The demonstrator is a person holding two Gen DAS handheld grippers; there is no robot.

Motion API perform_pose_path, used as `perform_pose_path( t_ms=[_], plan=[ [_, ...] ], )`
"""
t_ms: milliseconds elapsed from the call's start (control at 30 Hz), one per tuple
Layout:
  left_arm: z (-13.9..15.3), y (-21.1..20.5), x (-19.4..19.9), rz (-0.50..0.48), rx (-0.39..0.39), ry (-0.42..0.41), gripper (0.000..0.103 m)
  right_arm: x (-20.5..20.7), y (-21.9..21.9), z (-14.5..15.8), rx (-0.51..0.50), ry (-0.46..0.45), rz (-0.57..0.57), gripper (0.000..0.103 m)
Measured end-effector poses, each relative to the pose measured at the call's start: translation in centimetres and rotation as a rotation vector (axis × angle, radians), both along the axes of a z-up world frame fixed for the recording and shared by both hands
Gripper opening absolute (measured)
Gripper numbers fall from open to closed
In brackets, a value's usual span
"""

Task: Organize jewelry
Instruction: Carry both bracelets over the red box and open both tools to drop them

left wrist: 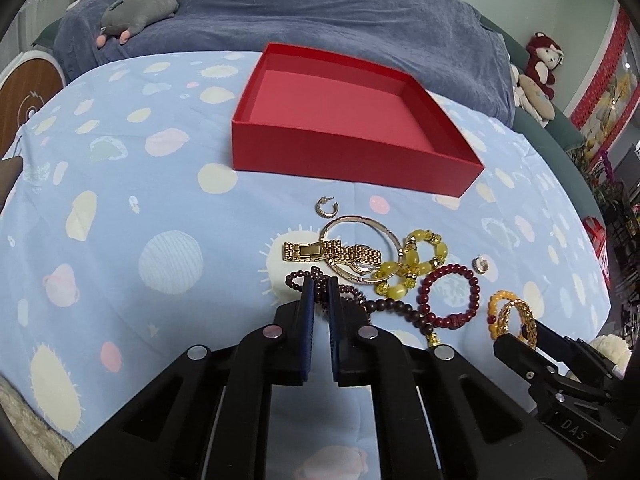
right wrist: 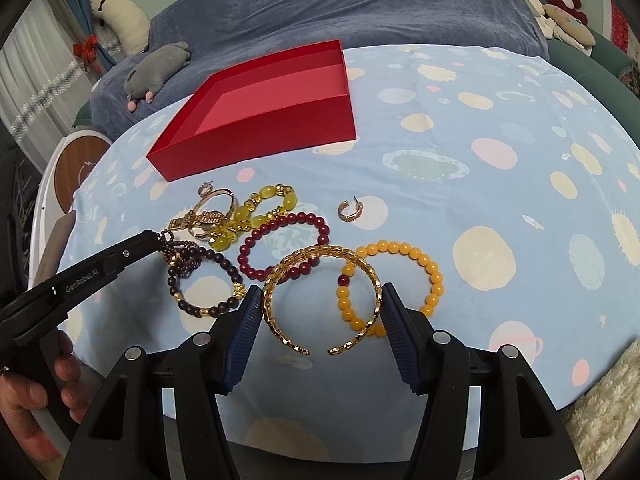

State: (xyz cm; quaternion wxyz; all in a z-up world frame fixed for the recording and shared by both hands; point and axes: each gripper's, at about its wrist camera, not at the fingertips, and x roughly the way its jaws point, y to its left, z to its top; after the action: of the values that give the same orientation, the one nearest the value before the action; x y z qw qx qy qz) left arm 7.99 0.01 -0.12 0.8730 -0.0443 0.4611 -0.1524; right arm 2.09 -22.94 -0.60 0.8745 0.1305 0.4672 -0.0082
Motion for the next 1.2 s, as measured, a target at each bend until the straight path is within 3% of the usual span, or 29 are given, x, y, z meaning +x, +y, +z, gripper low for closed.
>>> perform_pose_path(
  t_ms=[300,500,833,1033,1200],
  plan=[
    [4.4,1.3,-0.1,0.026,-0.049,-0.062,0.007,0.3,0.2,2.1,0.025,-0.04,0.022,0.057],
    [7.5,0.7,2.5,0.015,-0.071,-0.105,0.007,3.6,-0.2,4.9,0.024,-0.104,0.049,0.057],
    [10.2,-2.1,13.9,-0.003,-0.087,-0.153,0.007,17.2,-2.0,7.8,0.05,-0.146,0.052,0.057],
    [8.8,-4.0,21.8,0.008,-0.037,-0.141,0.007,25.0,-2.0,6.8,0.018,-0.127,0.053,0.057],
    [6.4,-4.6,25.9,0.024,-0.014,-0.1,0.007,29.8,-1.6,4.9,-0.018,-0.086,0.074,0.058]
  ],
)
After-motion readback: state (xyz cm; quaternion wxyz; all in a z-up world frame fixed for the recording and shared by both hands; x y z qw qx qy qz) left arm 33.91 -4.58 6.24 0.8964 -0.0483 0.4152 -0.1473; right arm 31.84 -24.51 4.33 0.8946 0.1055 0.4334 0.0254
